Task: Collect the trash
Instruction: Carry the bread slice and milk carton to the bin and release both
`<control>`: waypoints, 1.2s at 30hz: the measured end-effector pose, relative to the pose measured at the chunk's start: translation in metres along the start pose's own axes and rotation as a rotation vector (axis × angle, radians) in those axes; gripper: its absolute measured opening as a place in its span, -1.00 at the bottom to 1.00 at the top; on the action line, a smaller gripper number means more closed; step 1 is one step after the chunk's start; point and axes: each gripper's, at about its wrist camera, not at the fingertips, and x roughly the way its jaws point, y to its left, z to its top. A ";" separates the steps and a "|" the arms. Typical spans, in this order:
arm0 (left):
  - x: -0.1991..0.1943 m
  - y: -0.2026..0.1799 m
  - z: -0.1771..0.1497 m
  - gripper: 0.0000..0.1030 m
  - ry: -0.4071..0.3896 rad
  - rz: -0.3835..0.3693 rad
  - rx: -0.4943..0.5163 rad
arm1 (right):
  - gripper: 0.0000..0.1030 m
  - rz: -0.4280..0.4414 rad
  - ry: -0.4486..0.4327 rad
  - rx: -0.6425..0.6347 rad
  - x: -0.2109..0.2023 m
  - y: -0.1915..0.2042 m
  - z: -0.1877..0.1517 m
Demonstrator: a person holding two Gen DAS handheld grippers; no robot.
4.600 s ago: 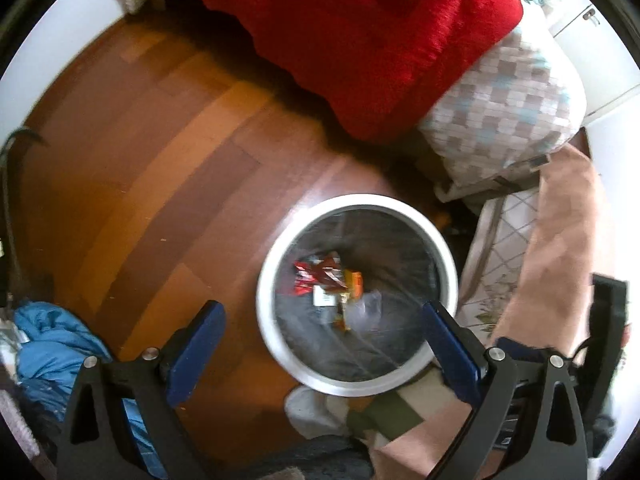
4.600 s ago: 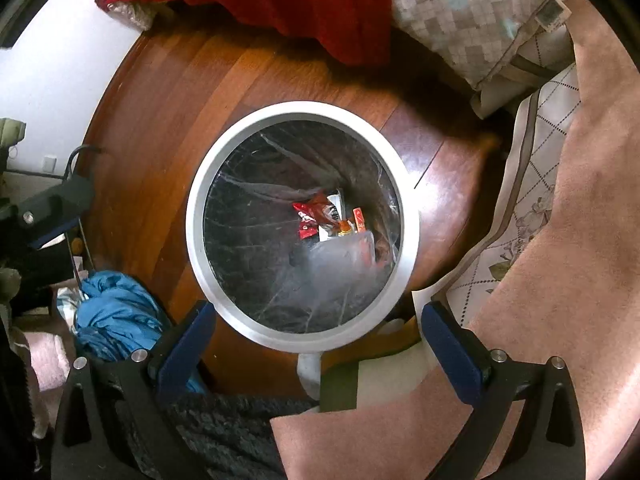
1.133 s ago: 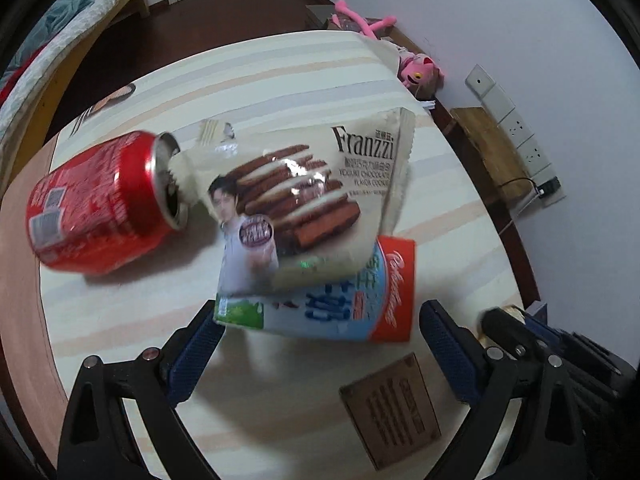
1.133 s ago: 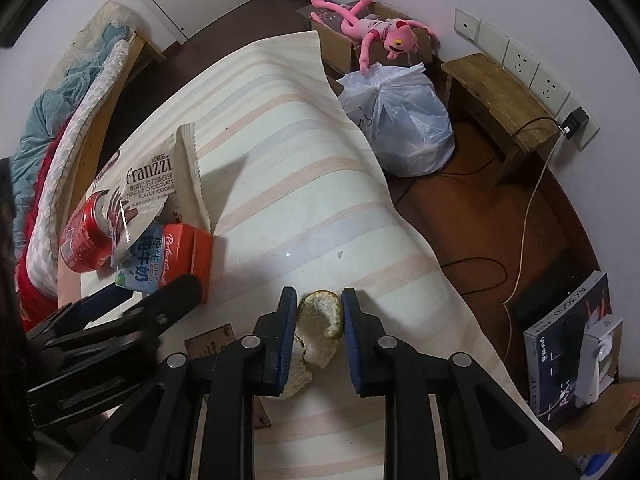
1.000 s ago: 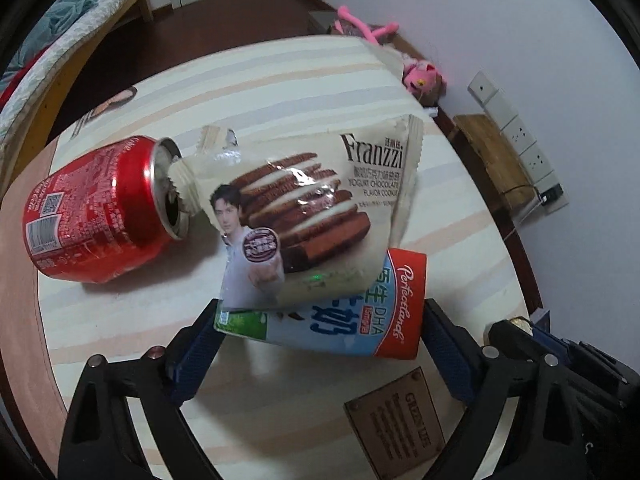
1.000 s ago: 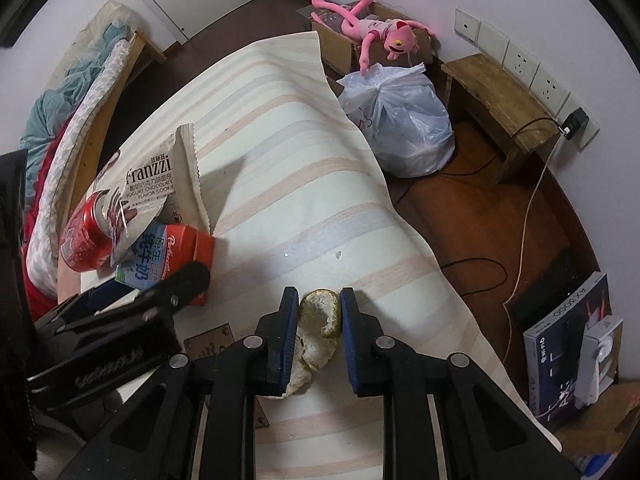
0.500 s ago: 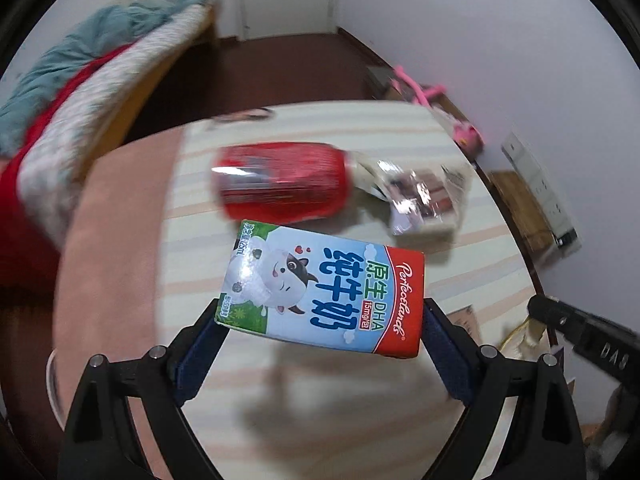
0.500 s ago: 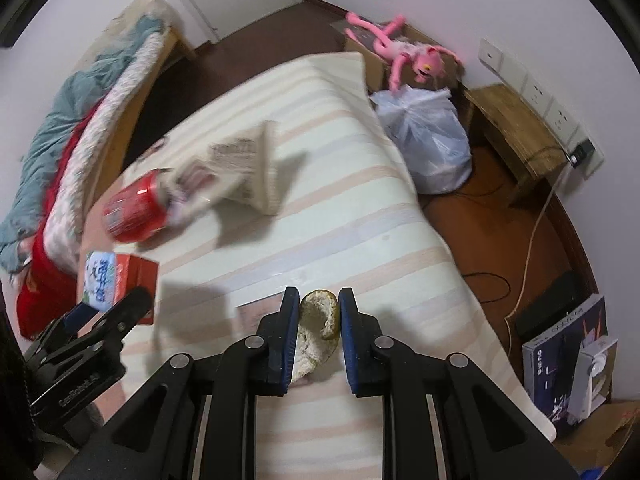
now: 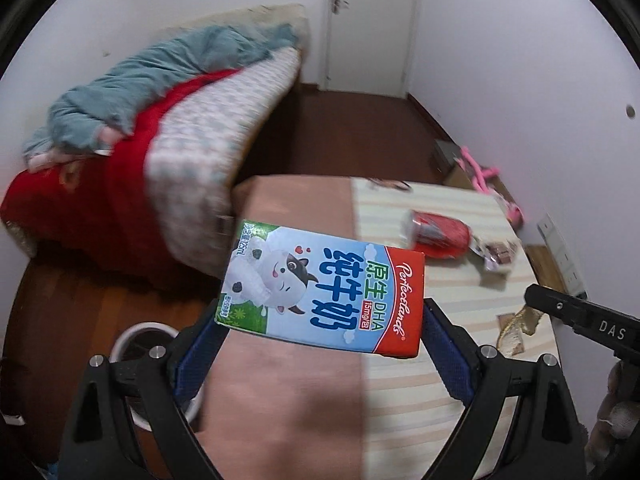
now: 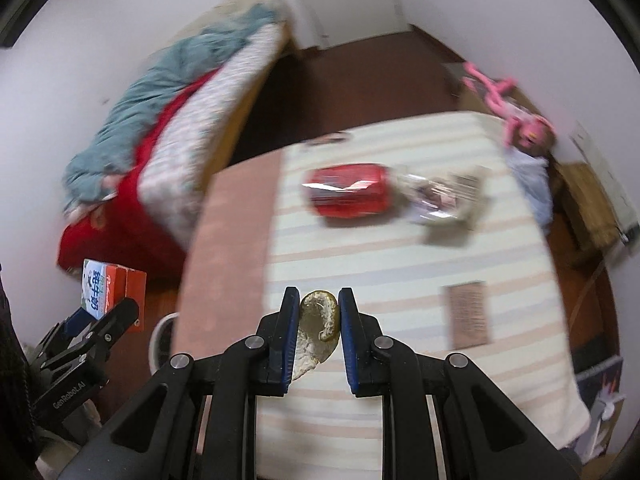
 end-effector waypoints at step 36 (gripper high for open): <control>0.159 0.381 -0.126 0.91 0.502 0.014 -0.610 | -0.60 0.094 0.576 -0.385 0.351 0.342 -0.132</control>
